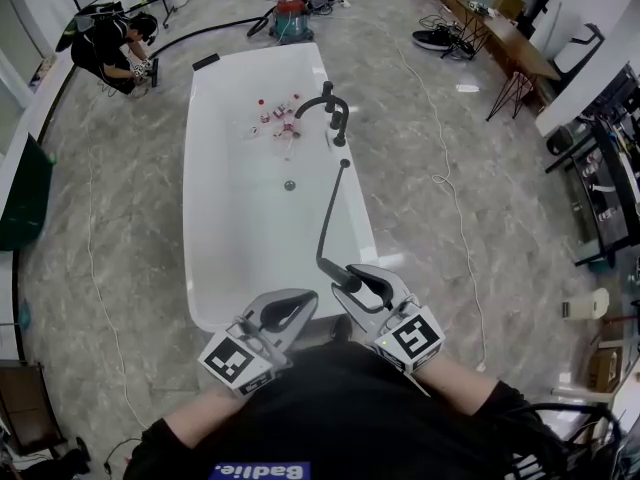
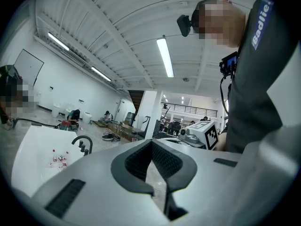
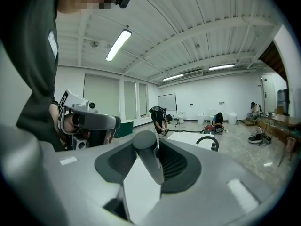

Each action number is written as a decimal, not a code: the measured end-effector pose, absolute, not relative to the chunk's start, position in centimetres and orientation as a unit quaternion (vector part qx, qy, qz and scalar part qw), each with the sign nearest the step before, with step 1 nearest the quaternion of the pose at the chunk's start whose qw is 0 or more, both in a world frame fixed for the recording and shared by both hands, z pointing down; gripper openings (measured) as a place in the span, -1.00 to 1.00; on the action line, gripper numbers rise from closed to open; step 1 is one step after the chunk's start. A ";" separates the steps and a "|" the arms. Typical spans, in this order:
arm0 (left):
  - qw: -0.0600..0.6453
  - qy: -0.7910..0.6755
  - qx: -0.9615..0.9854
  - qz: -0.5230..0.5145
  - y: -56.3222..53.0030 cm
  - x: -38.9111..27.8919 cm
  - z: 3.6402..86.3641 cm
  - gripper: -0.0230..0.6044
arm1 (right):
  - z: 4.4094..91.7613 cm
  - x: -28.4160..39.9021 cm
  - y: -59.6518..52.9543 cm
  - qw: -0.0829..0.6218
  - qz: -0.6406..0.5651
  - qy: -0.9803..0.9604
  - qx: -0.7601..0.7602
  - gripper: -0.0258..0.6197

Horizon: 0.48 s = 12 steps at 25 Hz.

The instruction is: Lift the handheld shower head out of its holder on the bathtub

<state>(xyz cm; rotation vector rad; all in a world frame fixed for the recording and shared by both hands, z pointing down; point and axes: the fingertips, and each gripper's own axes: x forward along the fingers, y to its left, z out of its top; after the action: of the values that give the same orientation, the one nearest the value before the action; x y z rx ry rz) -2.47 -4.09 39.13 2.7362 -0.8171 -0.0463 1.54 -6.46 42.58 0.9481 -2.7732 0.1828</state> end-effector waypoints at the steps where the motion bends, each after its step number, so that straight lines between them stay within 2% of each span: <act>1: 0.143 -0.282 0.949 -0.015 -4.2 -2.4 39.2 -0.93 | 42.7 1.6 -6.5 0.102 0.064 -0.939 0.322 -0.50; 12: 0.145 -0.288 0.947 -0.015 -5.1 -1.2 39.6 -0.93 | 42.9 2.3 -7.3 0.091 0.078 -0.939 0.323 -0.50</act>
<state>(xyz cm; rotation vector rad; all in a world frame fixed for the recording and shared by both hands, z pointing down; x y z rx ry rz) -1.19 -5.05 39.61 2.7271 -0.8291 -0.0419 2.27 -7.27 42.95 0.9587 -2.7896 0.2330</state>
